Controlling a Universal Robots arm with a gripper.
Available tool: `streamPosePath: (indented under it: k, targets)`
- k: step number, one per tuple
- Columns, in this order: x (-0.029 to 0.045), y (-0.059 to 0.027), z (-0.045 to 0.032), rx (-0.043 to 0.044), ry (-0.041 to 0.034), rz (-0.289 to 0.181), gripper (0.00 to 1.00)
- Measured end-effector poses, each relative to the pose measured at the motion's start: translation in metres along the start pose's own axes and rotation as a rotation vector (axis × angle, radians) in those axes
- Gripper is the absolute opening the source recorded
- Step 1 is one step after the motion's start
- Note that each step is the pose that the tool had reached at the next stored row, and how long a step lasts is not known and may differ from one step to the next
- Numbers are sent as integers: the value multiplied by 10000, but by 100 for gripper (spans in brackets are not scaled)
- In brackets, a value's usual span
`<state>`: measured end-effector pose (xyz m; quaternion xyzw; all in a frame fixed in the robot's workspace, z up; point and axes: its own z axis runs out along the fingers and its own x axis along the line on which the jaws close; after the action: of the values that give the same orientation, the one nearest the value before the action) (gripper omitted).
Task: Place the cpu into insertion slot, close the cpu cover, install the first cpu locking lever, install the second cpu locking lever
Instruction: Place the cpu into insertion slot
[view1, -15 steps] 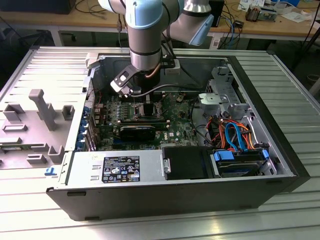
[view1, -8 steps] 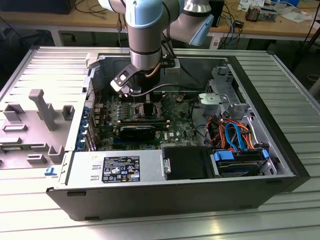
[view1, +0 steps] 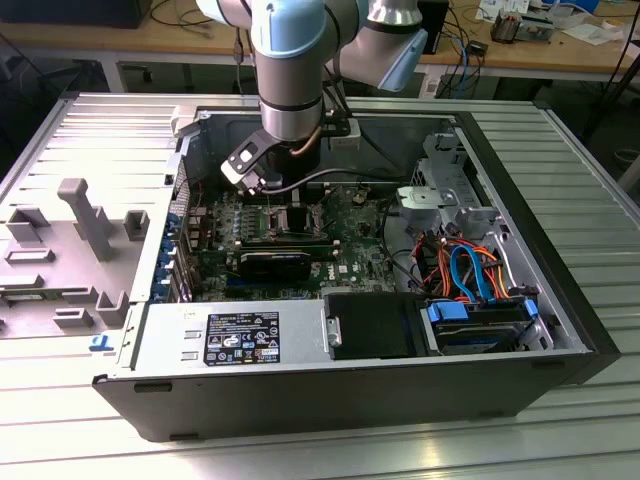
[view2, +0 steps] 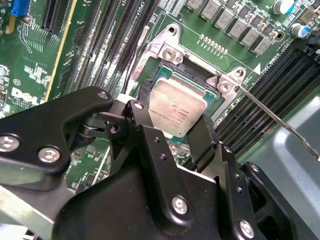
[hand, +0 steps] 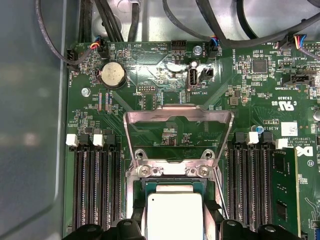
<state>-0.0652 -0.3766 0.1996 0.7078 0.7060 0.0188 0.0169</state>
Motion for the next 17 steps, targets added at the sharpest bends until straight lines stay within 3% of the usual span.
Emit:
streamPosePath:
  k: [6, 8, 14, 17]
  targets:
    - [0, 2, 1, -6, -6, 6, 54]
    - [0, 2, 1, -2, -4, 7, 62]
    - [0, 2, 1, -1, -6, 7, 62]
    - [0, 1, 0, 0, -9, 7, 54]
